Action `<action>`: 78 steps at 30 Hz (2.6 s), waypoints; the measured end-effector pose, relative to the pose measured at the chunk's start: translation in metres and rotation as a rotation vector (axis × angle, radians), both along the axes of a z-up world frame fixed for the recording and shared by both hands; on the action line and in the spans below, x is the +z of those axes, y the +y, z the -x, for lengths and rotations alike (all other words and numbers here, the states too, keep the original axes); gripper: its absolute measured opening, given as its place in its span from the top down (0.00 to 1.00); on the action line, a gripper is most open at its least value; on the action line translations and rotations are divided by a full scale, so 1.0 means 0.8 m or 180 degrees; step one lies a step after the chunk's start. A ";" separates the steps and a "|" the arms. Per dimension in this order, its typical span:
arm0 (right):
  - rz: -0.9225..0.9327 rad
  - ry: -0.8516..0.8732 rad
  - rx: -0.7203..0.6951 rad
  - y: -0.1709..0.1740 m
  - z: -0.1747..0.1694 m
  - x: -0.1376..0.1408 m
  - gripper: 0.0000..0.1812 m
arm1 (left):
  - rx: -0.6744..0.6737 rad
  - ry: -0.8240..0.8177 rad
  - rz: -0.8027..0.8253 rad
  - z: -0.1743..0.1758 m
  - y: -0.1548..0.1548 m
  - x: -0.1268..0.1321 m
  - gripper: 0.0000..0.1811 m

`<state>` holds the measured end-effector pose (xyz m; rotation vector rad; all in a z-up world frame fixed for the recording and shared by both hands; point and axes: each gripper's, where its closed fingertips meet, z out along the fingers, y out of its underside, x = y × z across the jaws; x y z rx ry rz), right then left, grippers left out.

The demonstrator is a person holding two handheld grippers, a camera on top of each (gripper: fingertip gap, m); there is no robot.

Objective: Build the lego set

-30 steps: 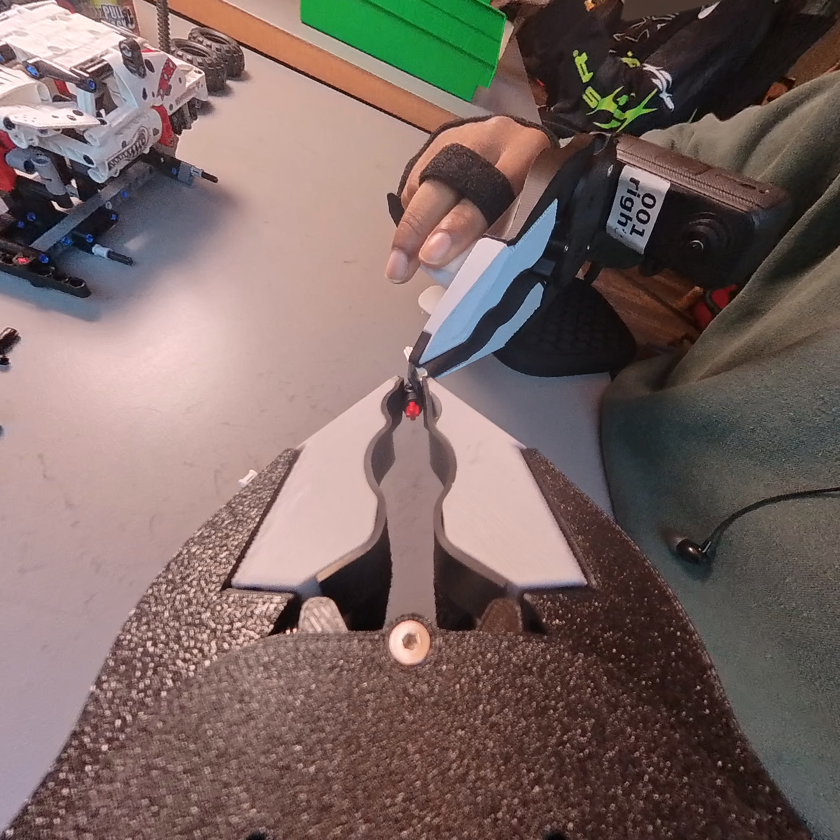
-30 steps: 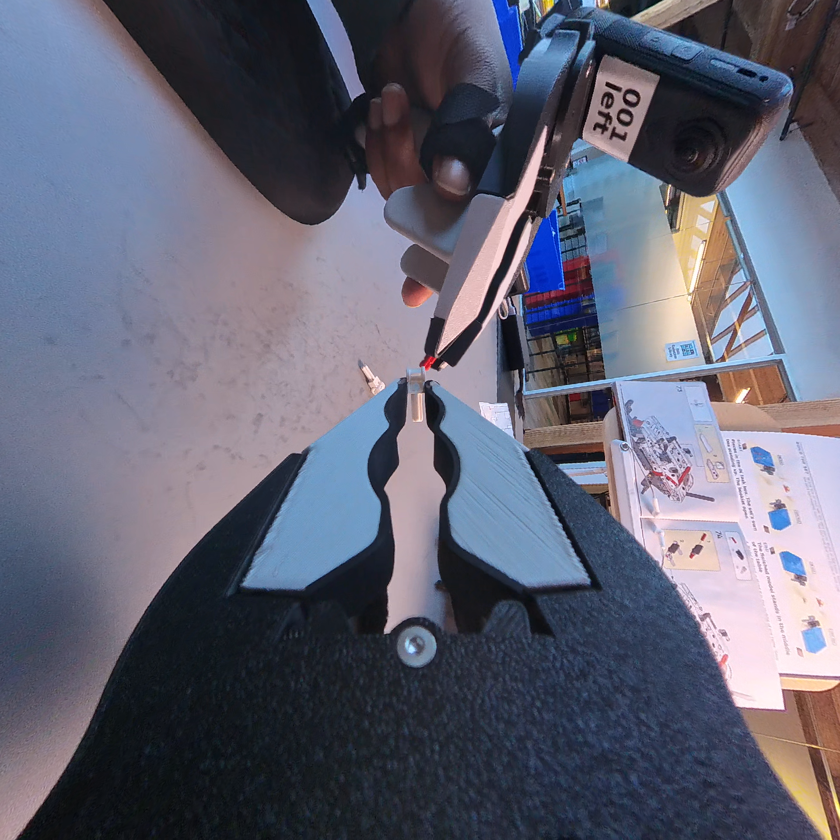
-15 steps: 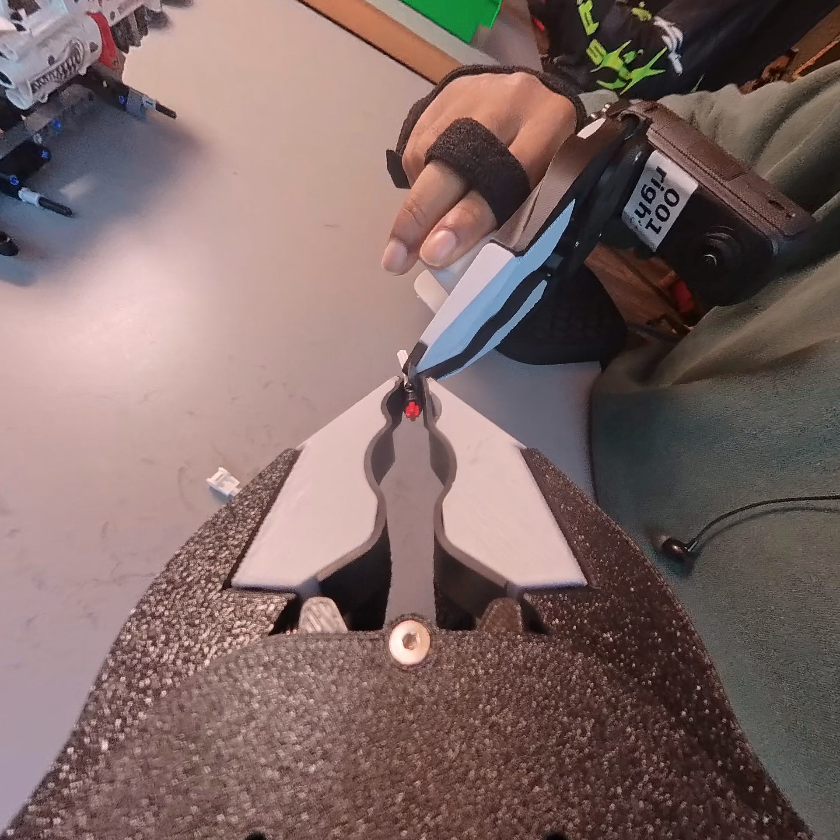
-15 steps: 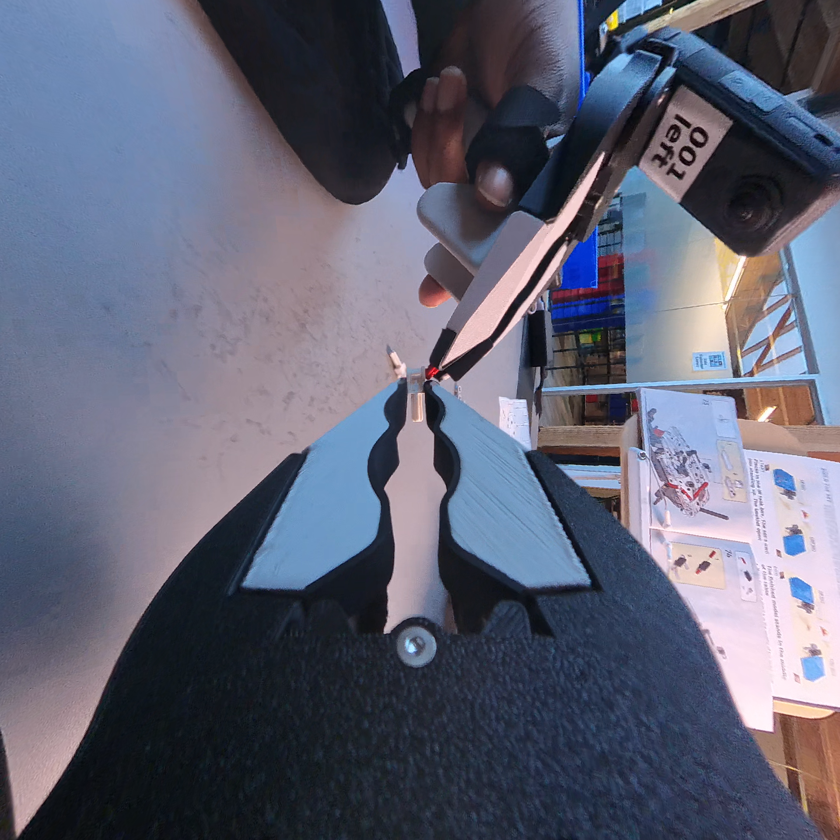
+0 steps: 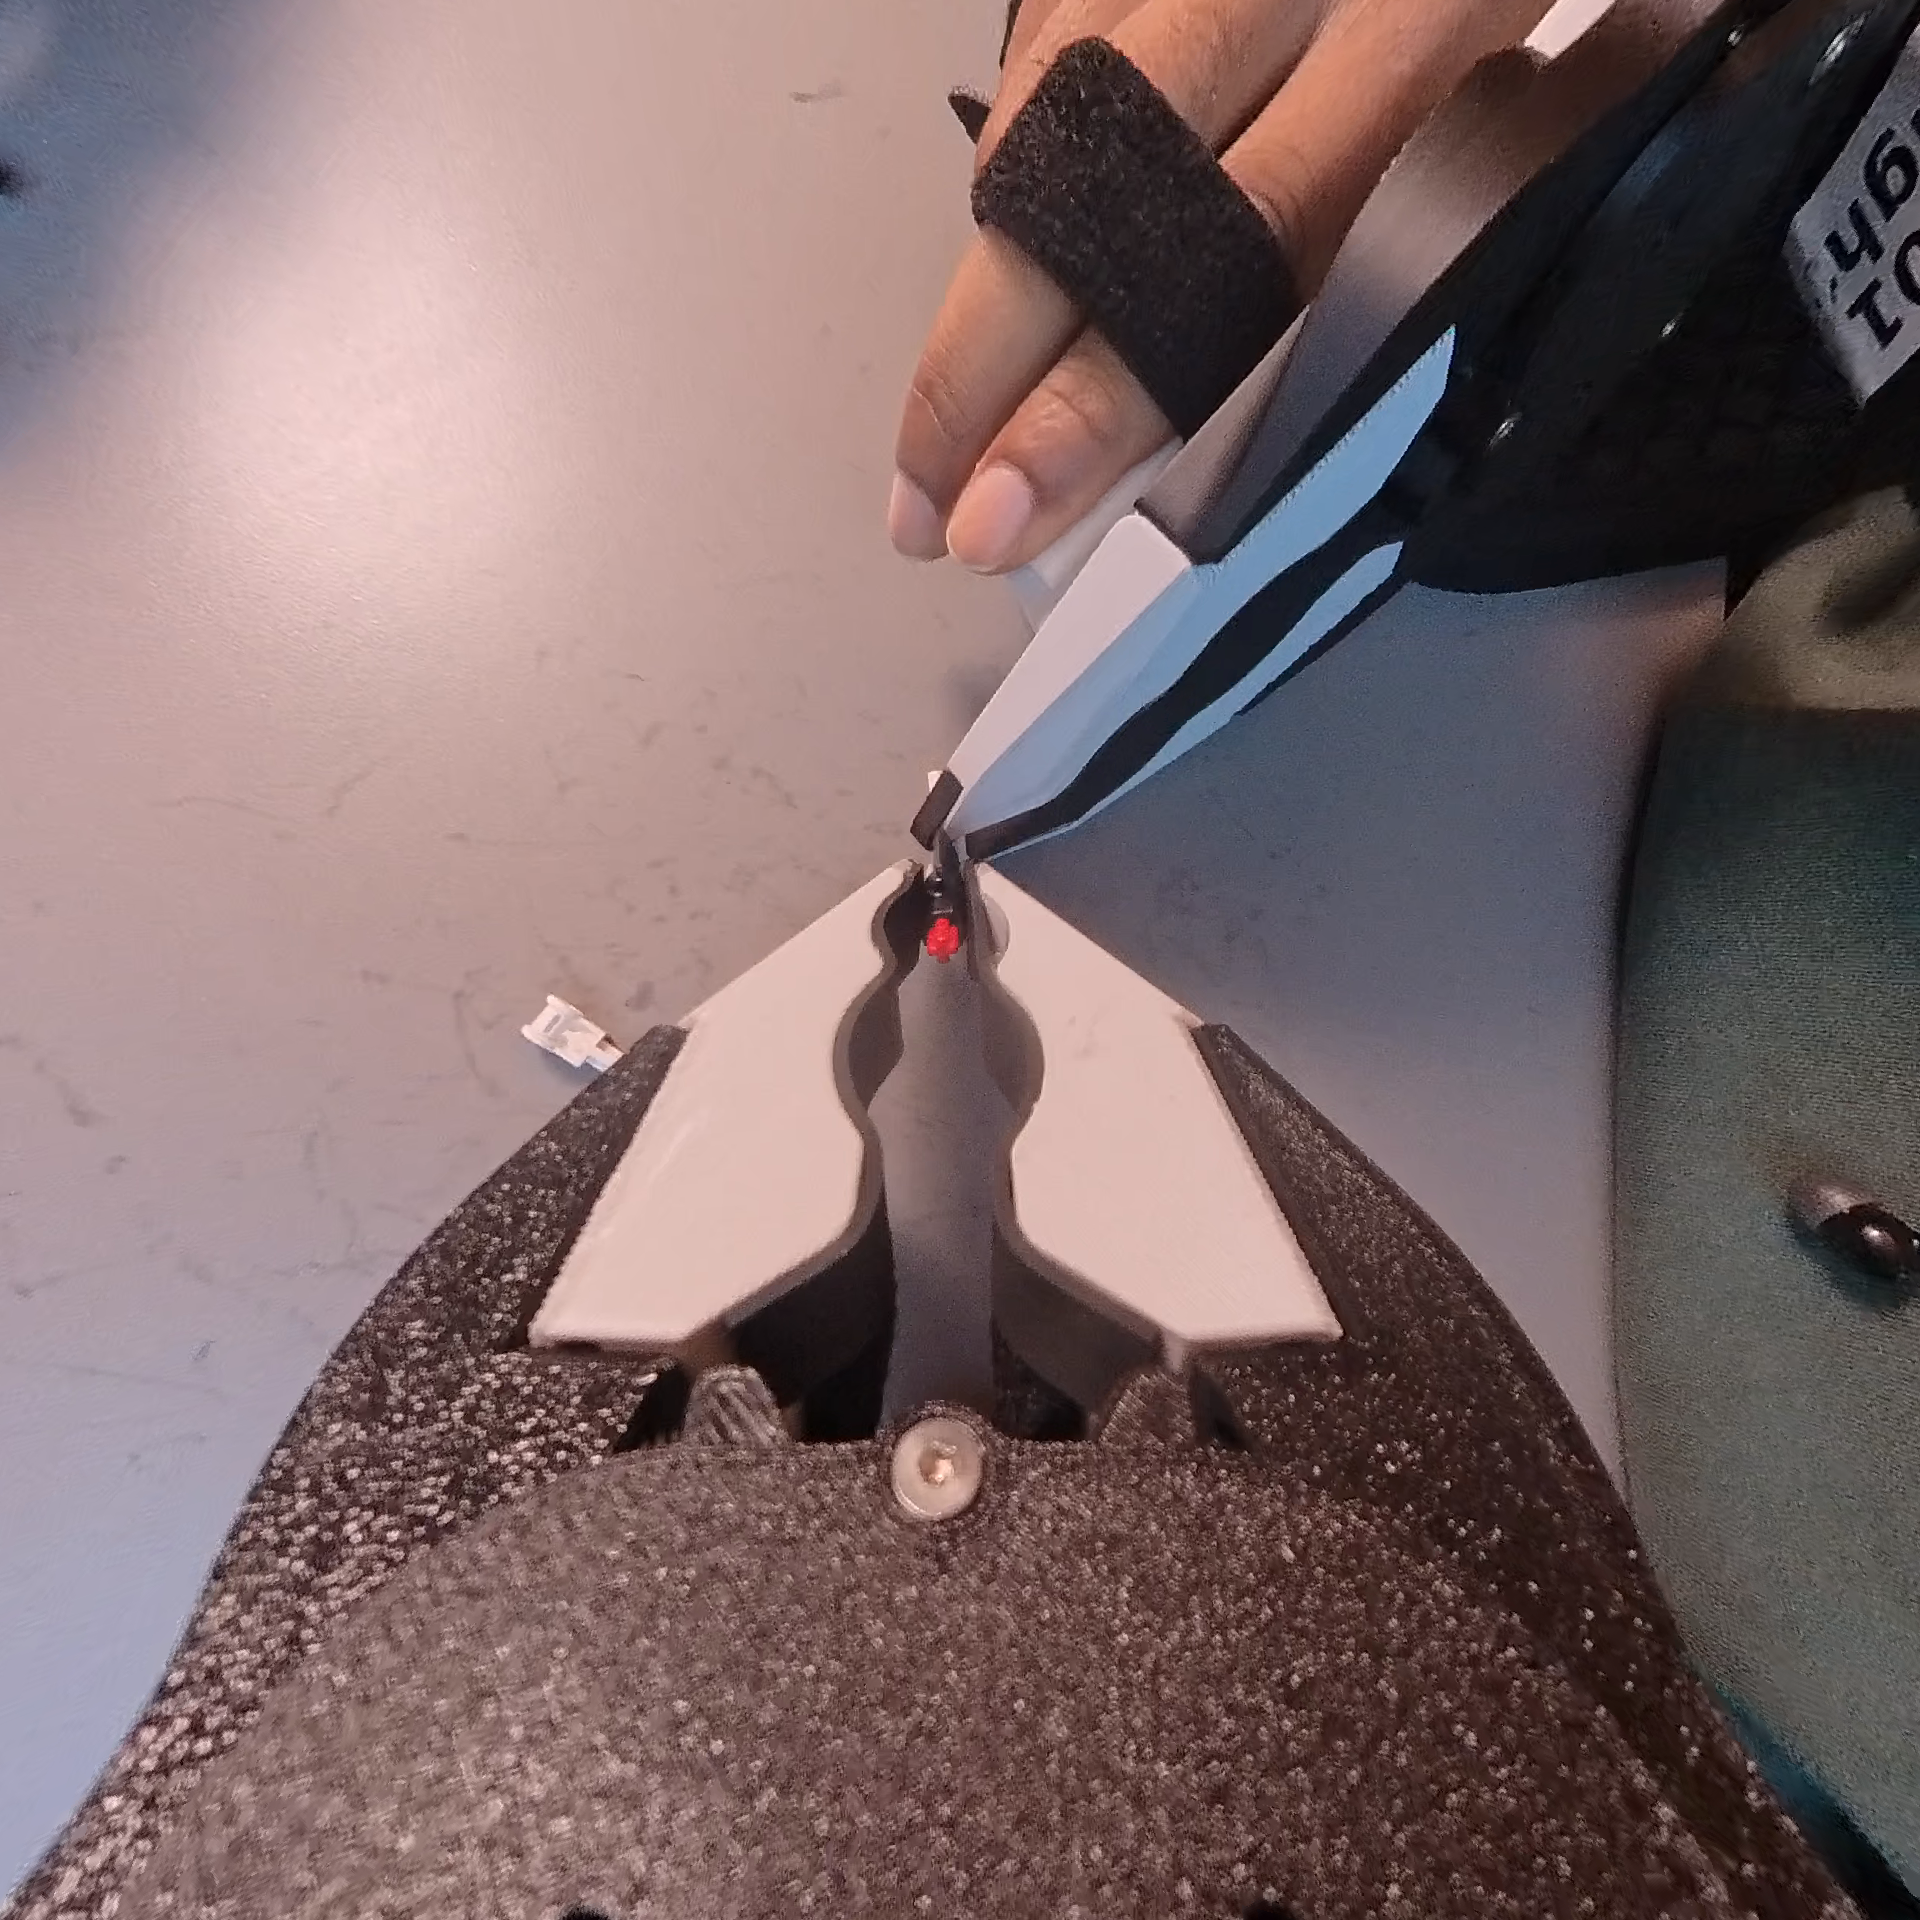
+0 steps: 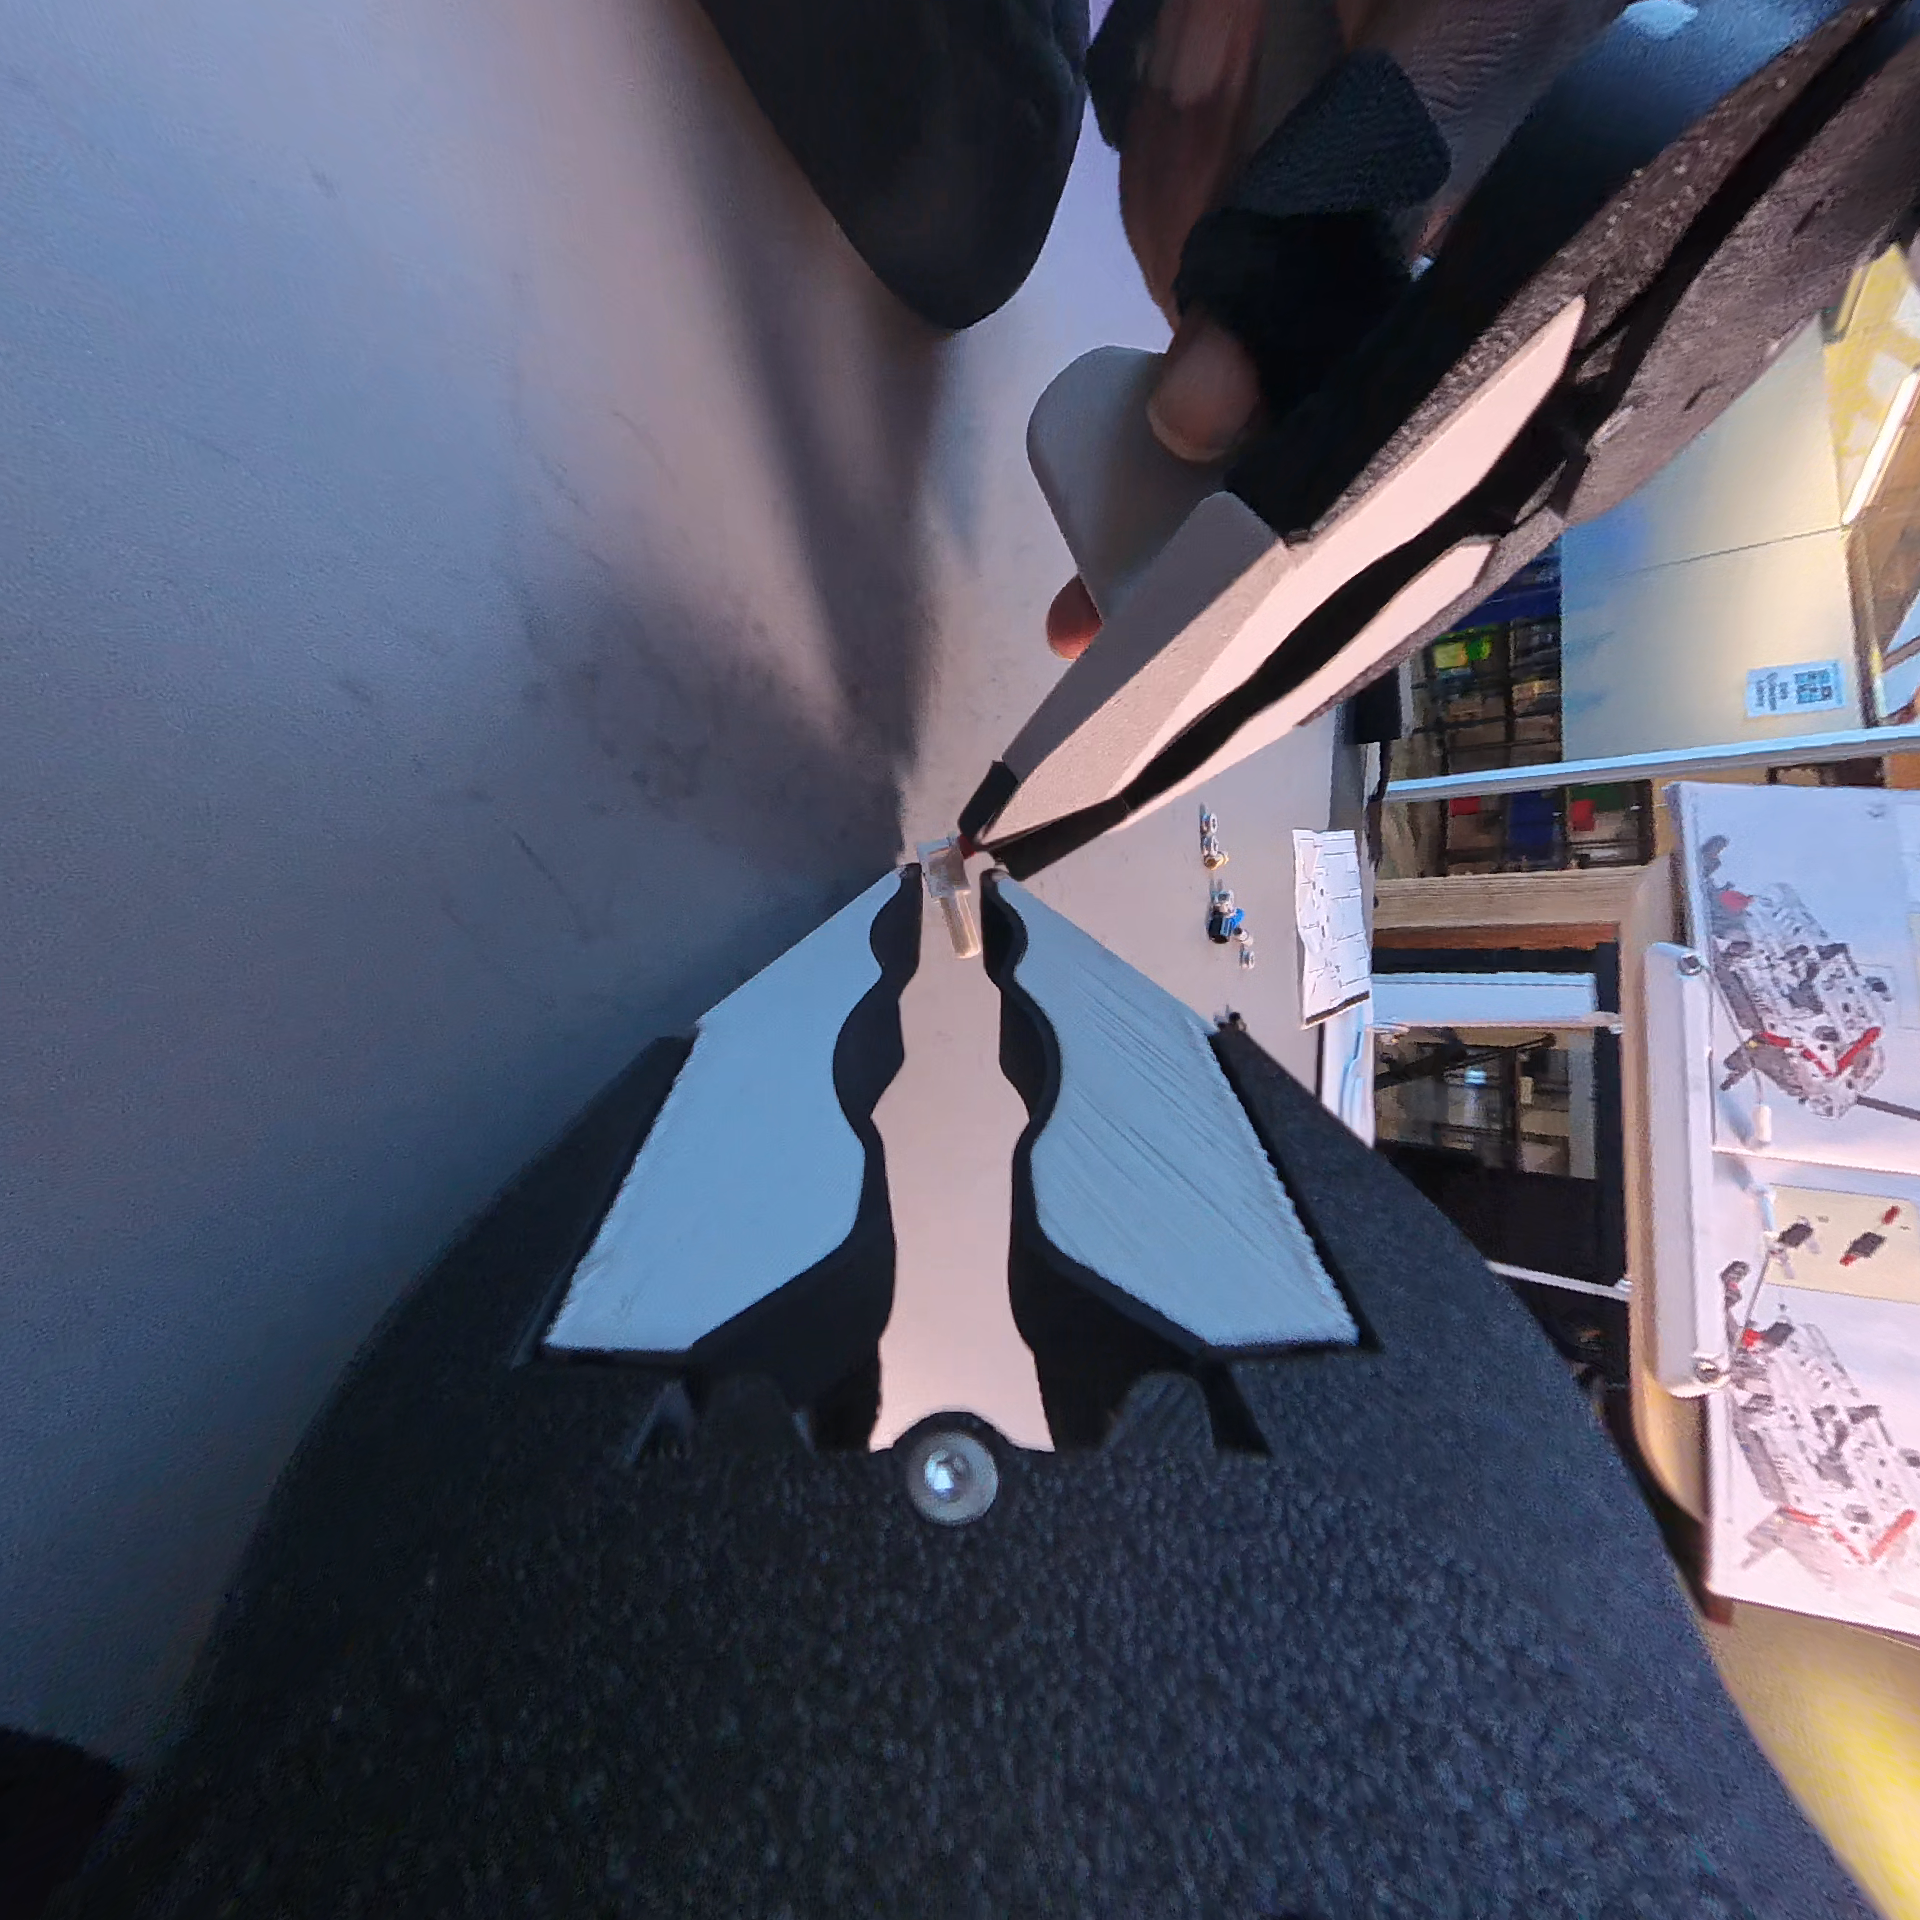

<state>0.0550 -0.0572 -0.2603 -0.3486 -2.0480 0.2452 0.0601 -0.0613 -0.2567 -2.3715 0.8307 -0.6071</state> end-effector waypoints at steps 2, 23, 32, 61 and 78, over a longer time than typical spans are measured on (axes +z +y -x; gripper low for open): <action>0.0170 -0.0058 -0.0040 0.000 -0.002 0.001 0.93 | -0.0021 0.0011 0.0016 -0.001 0.000 0.001 0.97; 0.2579 -0.2051 -0.0426 0.002 0.003 -0.004 0.89 | 0.0169 0.0109 -0.0063 0.034 -0.011 0.009 0.97; 0.0958 -0.1091 -0.0027 -0.008 0.001 -0.006 0.96 | 0.0097 -0.0126 -0.0038 0.018 -0.019 0.002 0.97; 0.1499 -0.0718 -0.0441 0.011 -0.016 0.012 0.95 | 0.0060 -0.0054 -0.0007 0.011 -0.003 -0.001 0.92; 0.1420 -0.0565 0.0060 -0.004 0.010 0.025 0.97 | 0.0154 -0.0775 0.0043 0.011 -0.002 0.024 0.89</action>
